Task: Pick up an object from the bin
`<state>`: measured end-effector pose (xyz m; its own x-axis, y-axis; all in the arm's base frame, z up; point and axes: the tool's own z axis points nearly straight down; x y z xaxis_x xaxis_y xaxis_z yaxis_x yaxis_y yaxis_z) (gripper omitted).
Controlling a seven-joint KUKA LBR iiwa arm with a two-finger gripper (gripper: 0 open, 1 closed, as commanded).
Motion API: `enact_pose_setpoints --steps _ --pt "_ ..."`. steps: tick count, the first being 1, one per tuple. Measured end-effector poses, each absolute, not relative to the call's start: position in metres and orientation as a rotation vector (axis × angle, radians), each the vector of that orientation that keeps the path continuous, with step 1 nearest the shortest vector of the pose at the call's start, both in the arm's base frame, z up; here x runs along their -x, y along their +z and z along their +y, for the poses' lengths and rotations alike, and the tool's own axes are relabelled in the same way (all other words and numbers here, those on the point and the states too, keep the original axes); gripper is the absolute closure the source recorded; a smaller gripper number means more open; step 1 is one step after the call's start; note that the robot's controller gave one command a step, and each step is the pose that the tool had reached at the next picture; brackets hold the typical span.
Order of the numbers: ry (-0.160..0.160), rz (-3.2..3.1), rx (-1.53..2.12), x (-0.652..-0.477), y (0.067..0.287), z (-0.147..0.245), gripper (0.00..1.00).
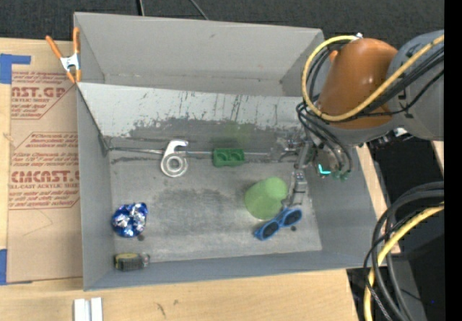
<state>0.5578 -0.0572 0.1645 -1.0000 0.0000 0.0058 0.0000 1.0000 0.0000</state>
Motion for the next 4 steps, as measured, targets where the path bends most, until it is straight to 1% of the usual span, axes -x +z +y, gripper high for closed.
enact_pose_setpoints --steps 1,2,3,4 --pt "0.000 -3.144 -0.141 -0.554 0.083 -0.057 0.00" --pt "0.001 -3.119 -0.407 -0.576 0.100 -0.049 0.00" --pt "0.001 -3.082 -0.626 -0.582 0.109 -0.041 0.00" --pt "-0.003 -2.998 -0.938 -0.592 0.075 -0.040 0.00"
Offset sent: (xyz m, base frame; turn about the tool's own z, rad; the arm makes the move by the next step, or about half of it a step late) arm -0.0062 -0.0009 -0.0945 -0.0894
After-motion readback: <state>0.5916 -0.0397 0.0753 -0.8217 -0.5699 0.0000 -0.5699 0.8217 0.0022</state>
